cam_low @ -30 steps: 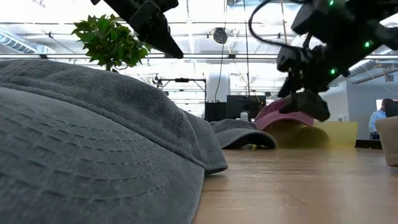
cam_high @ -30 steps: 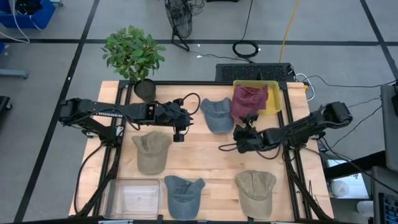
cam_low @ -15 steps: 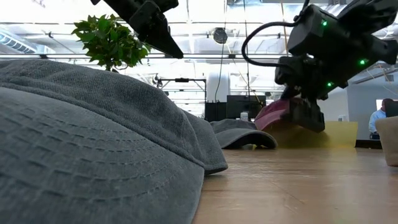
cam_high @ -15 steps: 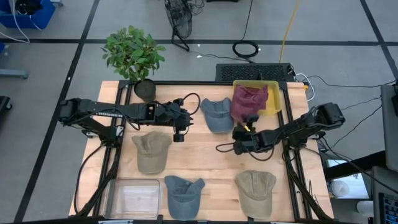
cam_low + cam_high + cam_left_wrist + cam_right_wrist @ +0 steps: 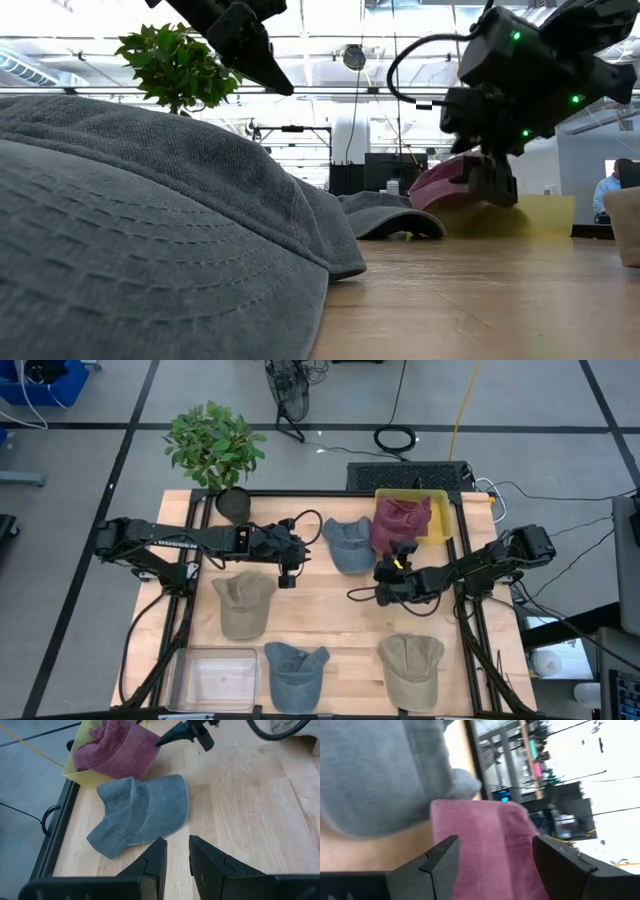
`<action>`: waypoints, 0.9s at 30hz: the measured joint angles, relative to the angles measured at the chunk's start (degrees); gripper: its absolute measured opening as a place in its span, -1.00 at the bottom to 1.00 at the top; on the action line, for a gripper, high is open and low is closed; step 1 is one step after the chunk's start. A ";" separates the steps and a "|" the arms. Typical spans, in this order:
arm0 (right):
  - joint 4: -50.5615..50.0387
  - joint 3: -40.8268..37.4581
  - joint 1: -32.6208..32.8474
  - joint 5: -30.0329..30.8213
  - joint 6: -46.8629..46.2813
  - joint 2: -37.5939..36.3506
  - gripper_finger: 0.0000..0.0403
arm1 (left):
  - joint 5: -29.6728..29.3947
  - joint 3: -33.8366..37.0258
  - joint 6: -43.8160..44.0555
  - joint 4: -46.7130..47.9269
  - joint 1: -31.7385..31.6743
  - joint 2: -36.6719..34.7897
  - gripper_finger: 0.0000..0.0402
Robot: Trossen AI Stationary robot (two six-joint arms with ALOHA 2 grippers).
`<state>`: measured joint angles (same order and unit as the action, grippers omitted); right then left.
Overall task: Pick & Place hat
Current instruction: Put the pale red cap into the yellow bin
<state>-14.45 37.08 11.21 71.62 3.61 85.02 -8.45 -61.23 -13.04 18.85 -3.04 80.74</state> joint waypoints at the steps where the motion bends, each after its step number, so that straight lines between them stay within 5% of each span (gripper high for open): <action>1: 0.01 0.00 0.35 0.73 0.34 -0.41 0.15 | 0.02 0.00 -0.02 0.02 0.02 0.01 -0.56; 9: 3.44 0.01 1.27 -9.48 -5.13 -0.93 0.16 | 0.00 0.00 -0.15 0.02 0.00 0.01 -0.56; 21: 3.97 -4.31 -4.44 -11.28 -8.69 1.17 0.16 | 0.00 0.00 0.03 0.74 0.01 0.01 -0.56; 27: 4.06 -5.66 -4.82 -5.45 -11.06 1.17 0.16 | 0.00 0.00 -0.20 0.72 0.00 0.01 -0.56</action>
<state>-10.39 31.42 6.39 66.16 -7.45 86.19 -8.45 -61.23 -13.23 19.57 -3.05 80.75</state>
